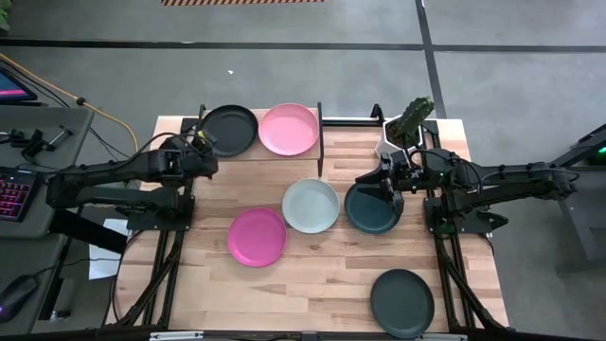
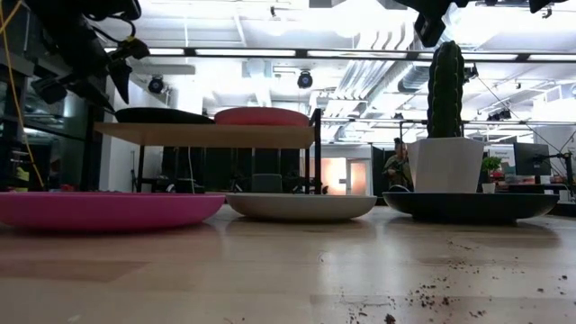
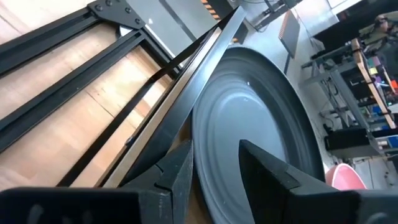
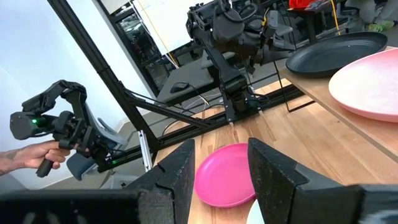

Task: Place and stack plates onto a shelf
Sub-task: Stack the white plate on the top of the light pink plate on the shelf

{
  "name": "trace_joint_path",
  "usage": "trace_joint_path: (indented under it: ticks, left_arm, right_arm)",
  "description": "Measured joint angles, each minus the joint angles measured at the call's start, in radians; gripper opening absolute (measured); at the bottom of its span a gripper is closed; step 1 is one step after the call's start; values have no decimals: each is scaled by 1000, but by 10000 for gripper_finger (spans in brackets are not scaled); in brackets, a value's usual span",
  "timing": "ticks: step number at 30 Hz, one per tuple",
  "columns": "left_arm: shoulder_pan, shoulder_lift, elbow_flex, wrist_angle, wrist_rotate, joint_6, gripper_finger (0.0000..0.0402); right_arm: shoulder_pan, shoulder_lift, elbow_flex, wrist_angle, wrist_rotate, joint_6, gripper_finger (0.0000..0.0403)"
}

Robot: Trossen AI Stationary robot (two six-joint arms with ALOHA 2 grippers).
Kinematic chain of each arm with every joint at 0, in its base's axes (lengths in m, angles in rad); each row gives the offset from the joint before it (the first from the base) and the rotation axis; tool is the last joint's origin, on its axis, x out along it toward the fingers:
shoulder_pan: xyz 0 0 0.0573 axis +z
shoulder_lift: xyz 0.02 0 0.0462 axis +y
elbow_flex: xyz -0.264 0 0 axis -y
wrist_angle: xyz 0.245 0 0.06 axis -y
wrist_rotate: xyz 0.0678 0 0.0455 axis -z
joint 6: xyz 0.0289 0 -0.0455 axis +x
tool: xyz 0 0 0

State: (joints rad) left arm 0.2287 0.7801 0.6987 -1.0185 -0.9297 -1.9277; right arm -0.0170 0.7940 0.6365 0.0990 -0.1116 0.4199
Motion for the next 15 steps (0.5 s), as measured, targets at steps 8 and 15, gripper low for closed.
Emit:
trace_joint_path:
  ticks: [8,15]
  left_arm:
    - [0,-3,0,-3,21,11,120]
    - [-1,-9,0,1,65,43,120]
  right_arm:
    - [0,0,0,0,0,-1,130]
    - [0,0,0,0,0,9,130]
